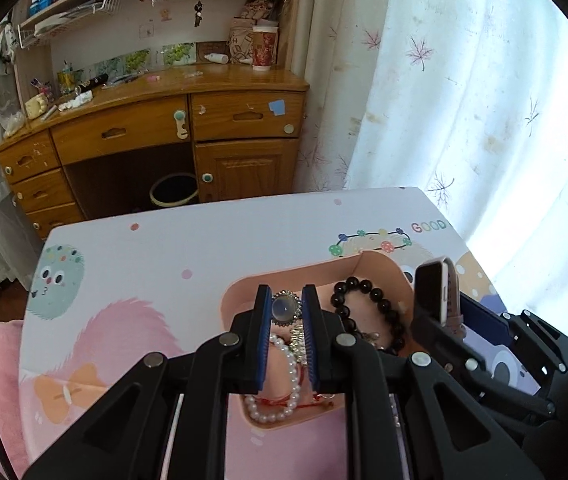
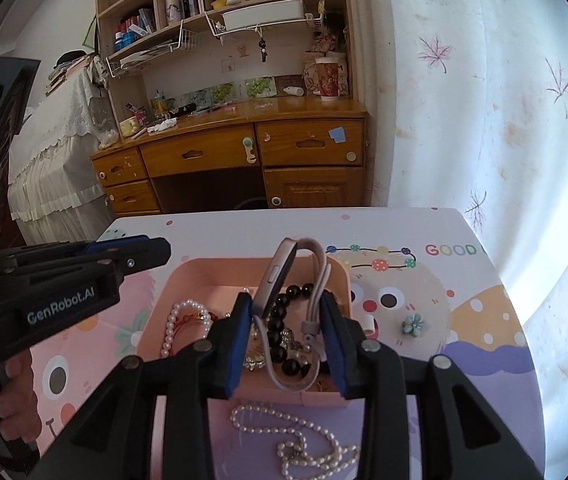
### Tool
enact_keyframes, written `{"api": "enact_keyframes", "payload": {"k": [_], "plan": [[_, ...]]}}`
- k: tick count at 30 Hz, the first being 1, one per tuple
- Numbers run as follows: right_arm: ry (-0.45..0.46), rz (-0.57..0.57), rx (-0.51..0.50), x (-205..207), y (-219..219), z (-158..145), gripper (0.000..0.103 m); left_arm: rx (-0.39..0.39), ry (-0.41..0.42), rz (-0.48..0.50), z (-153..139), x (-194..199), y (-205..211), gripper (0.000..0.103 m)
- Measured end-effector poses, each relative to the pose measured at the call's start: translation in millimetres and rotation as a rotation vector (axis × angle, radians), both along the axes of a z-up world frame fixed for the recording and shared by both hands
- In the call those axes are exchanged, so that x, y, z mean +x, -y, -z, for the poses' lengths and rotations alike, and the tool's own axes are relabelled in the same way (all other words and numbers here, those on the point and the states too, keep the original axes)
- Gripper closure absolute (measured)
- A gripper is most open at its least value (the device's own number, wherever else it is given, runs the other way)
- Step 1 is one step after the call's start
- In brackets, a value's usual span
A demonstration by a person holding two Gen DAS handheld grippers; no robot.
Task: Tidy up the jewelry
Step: 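Carry the watch and earring into the pink tray and open both grippers, then grasp the teal flower earring with the left gripper while the right gripper grasps the pearl necklace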
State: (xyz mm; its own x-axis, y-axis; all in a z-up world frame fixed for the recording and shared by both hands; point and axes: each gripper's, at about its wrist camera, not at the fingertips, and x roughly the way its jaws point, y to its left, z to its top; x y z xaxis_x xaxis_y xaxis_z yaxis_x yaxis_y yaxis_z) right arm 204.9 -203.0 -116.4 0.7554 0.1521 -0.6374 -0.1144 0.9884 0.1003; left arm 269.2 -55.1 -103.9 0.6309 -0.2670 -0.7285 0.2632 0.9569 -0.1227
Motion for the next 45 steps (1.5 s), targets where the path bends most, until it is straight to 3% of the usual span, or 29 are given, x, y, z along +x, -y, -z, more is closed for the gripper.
{"api": "enact_keyframes", "payload": {"k": [1,2,3,4,8,20,29,38,45], "plan": [[-0.003,0.003,-0.004,0.3,0.5,1.1,0.048,-0.001,-0.015,0.0,2.0,0.1,1.1,0.062],[-0.003,0.0,-0.012,0.6,0.6,2.0,0.048,-0.004,-0.023,0.003,3.1,0.2,1.4,0.046],[-0.004,0.006,-0.027,0.4,-0.3,2.6,0.047,-0.006,-0.015,0.001,3.1,-1.4,0.8,0.02],[-0.003,0.014,-0.044,0.0,-0.8,3.1,0.047,-0.004,0.002,-0.008,1.5,-3.6,-0.3,0.015],[0.011,0.017,-0.062,-4.5,1.0,1.7,0.047,0.024,0.036,-0.001,-4.3,-10.7,-2.6,0.015],[-0.032,0.069,-0.088,-28.7,6.7,1.3,0.044,0.024,-0.037,-0.022,4.5,-24.6,-39.4,0.015],[-0.165,0.155,-0.089,-66.6,8.3,15.1,0.042,0.049,-0.141,-0.032,24.9,-51.1,-79.3,0.015],[-0.316,0.211,-0.032,-95.8,3.3,34.7,0.037,0.068,-0.262,0.033,56.5,-88.7,-96.9,0.015],[-0.411,0.295,0.057,-99.3,-0.8,55.9,0.033,0.073,-0.237,0.099,78.5,-92.4,-87.6,0.016]]}}
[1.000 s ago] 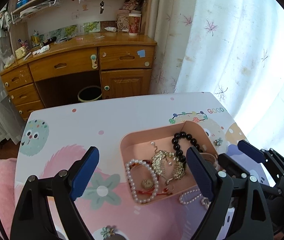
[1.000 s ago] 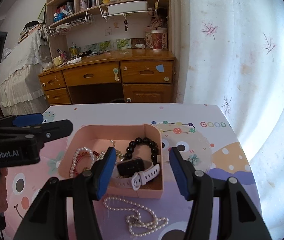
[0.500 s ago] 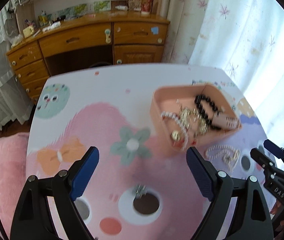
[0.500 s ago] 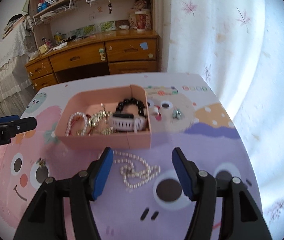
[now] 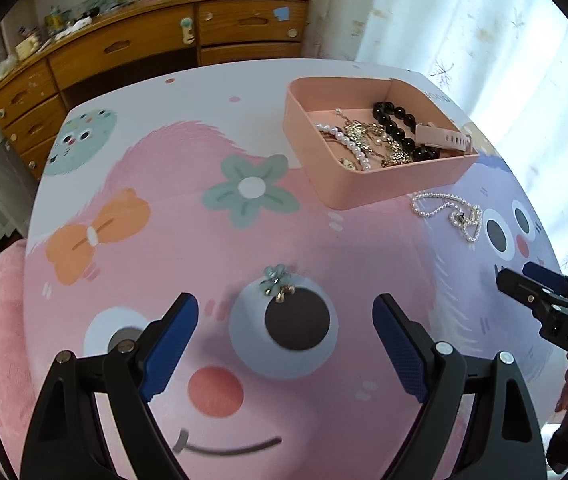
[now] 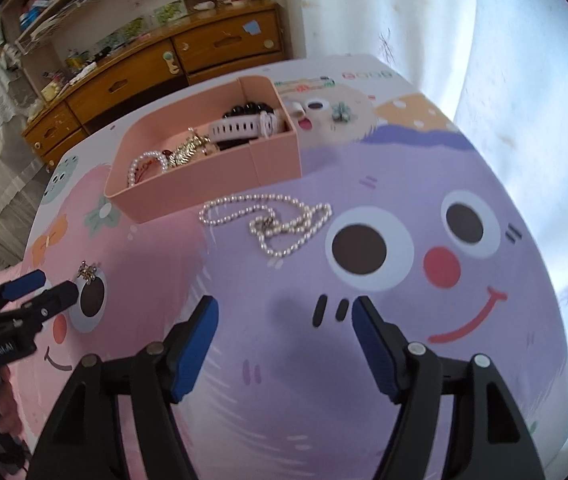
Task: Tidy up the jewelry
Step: 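Grasp the teal flower earring with the left gripper while the right gripper grasps the pearl necklace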
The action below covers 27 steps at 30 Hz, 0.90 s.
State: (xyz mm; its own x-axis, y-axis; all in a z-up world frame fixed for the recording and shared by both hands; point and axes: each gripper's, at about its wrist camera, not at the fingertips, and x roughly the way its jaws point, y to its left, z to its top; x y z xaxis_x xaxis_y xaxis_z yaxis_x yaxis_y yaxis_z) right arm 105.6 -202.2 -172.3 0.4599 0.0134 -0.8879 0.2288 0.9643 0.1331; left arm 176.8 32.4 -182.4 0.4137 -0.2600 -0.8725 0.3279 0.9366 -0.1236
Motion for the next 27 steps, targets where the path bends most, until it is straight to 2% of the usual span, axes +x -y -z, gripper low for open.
{"api": "enact_keyframes", "payload": {"k": [2,4,7,11,14,16,18,21,27], "plan": [[-0.01,0.029,0.018,1.8,-0.8,5.1,0.033,-0.018,0.017,0.013,4.9,2.0,3.1,0.018],[-0.015,0.057,0.017,4.1,-1.1,9.0,0.033,-0.032,0.024,0.017,10.3,3.5,5.0,0.032],[-0.012,0.085,0.002,10.0,-3.3,13.5,0.033,-0.054,0.009,0.005,18.8,8.8,6.8,0.046],[-0.012,0.097,-0.018,22.9,-5.4,19.6,0.033,-0.071,0.029,0.023,21.5,8.4,6.3,0.05],[-0.009,0.108,-0.042,35.4,-6.8,22.6,0.033,-0.055,0.048,0.026,21.7,6.7,4.7,0.066],[-0.004,0.111,-0.063,42.3,-7.0,23.6,0.033,-0.05,0.06,0.013,22.3,6.9,1.2,0.081],[-0.003,0.111,-0.087,49.3,-7.9,24.7,0.033,-0.065,0.062,-0.011,23.4,8.5,-5.0,0.087],[0.001,0.116,-0.112,57.5,-8.9,25.8,0.033,-0.115,0.051,-0.026,24.1,10.4,-12.1,0.087],[0.023,0.088,-0.166,66.8,-15.0,28.3,0.033,-0.123,0.054,-0.042,24.1,9.2,-12.6,0.087]]}}
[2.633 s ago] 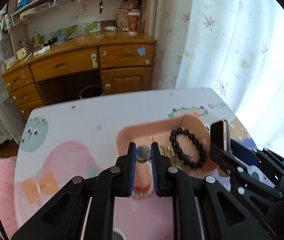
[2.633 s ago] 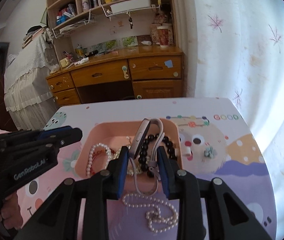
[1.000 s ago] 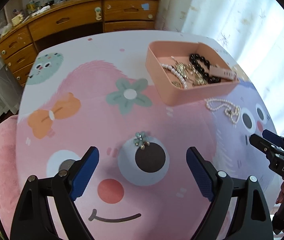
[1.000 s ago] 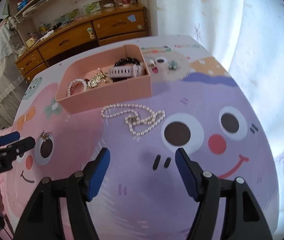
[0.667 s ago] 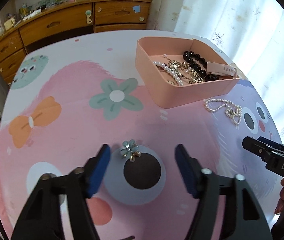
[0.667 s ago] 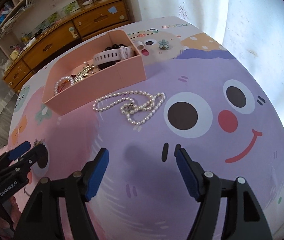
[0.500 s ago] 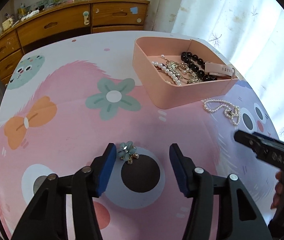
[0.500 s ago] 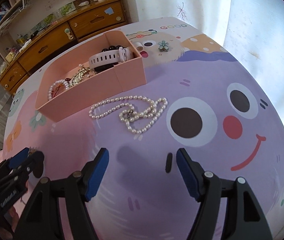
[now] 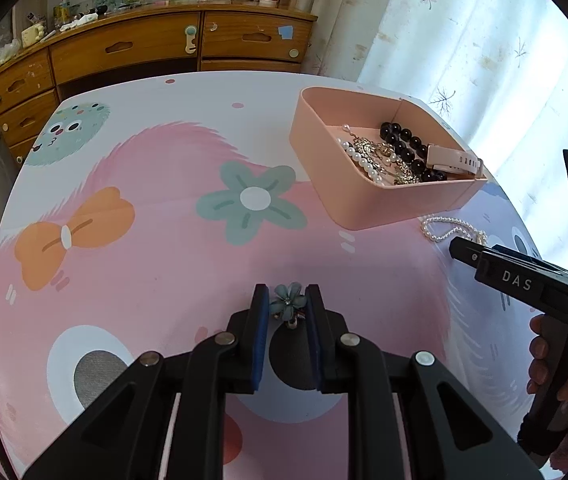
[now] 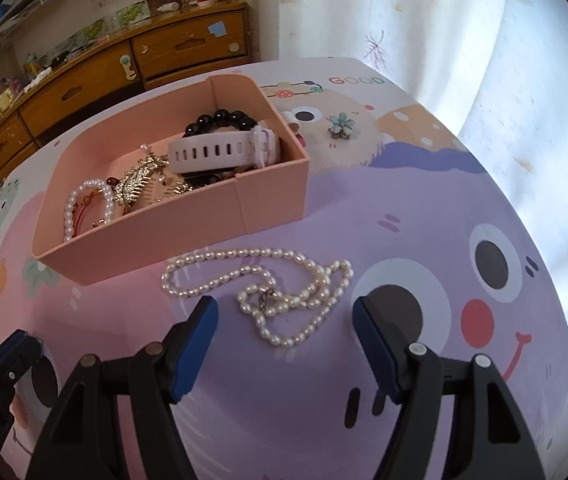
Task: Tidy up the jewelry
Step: 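Grasp the teal flower earring with the left gripper while the right gripper grasps the pearl necklace, then carry the flower earring and pearl necklace into the pink tray and release both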
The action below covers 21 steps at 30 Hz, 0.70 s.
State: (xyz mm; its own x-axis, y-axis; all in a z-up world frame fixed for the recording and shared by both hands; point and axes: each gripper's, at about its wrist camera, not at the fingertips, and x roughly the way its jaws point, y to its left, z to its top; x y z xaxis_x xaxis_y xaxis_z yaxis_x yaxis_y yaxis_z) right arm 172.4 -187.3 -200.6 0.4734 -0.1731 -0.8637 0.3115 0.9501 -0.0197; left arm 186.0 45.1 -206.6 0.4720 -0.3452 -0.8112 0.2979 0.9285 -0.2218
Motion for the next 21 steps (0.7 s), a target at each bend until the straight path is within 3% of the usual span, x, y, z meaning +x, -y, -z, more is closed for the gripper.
{"api": "enact_keyframes", "payload": {"k": [6,10,21], "plan": [[0.027,-0.006,-0.012,-1.5,-0.9,0.3,0.038,-0.003,-0.014,-0.01,0.3,1.8,-1.4,0.087],[0.053,-0.056,-0.023,-1.1,-5.5,-2.1,0.068,0.0,-0.009,-0.003,-0.2,1.0,-2.4,0.087],[0.069,-0.136,0.029,-2.5,-2.7,-5.0,0.094,0.06,-0.025,-0.047,-1.8,3.3,8.8,0.087]]}}
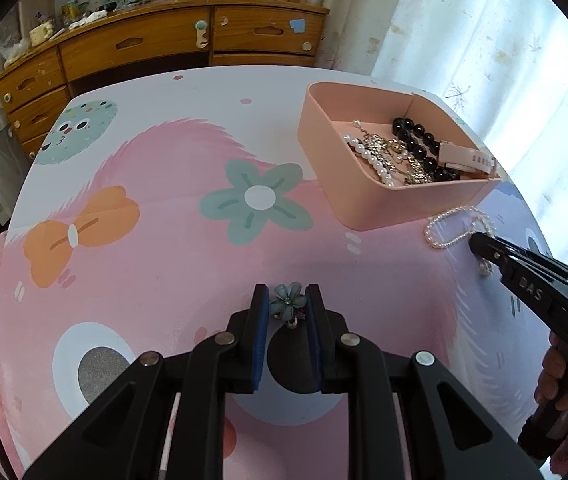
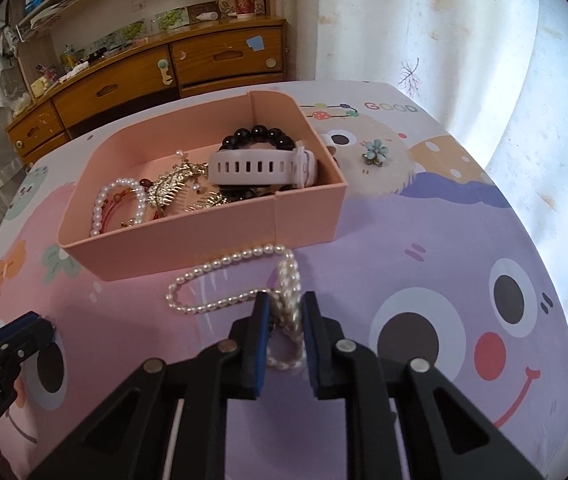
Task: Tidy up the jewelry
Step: 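Carry the flower earring and pearl necklace into the pink tray and release both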
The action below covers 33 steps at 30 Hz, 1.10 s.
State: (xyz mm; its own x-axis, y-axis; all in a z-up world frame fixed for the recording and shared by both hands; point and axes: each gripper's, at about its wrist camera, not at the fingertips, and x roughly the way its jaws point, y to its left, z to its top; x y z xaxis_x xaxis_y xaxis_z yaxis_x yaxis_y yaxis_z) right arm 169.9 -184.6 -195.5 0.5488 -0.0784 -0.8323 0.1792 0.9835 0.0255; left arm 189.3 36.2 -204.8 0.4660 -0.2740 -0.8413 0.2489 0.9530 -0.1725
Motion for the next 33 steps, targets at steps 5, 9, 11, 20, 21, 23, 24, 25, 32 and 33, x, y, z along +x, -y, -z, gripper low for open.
{"api": "enact_keyframes", "payload": {"k": [5,9,11,20,21,23,24,25,32,33], "plan": [[-0.022,-0.036,0.086,-3.7,10.6,-5.2,0.094,-0.03,-0.052,-0.086,-1.1,6.6,-1.3,0.087],[-0.012,-0.069,0.136,-10.6,19.8,-16.3,0.094,-0.016,-0.051,-0.128,-6.8,6.6,-2.1,0.087],[0.006,-0.097,0.15,-14.6,23.8,-28.0,0.094,0.008,-0.065,-0.121,-10.4,7.2,0.6,0.087],[0.041,-0.164,0.229,-14.7,46.9,-75.7,0.094,0.06,-0.121,-0.061,-44.7,2.7,16.4,0.087],[0.049,-0.168,0.24,-12.9,49.8,-81.1,0.094,0.059,-0.116,-0.048,-51.3,1.7,19.3,0.087],[0.071,-0.183,0.262,-9.8,55.4,-92.2,0.094,0.053,-0.112,-0.026,-61.9,1.3,24.4,0.087],[0.082,-0.191,0.27,-8.6,57.2,-97.5,0.094,0.046,-0.112,-0.011,-67.2,1.4,27.5,0.087],[0.095,-0.203,0.279,-6.5,59.0,-103.2,0.094,0.04,-0.112,0.0,-71.7,2.1,29.8,0.087],[0.185,-0.281,0.296,14.9,63.4,-139.0,0.094,0.007,-0.04,0.099,-105.8,4.9,58.2,0.087],[0.193,-0.292,0.298,18.1,63.6,-141.8,0.094,-0.001,-0.034,0.103,-109.8,6.6,61.6,0.087]]}}
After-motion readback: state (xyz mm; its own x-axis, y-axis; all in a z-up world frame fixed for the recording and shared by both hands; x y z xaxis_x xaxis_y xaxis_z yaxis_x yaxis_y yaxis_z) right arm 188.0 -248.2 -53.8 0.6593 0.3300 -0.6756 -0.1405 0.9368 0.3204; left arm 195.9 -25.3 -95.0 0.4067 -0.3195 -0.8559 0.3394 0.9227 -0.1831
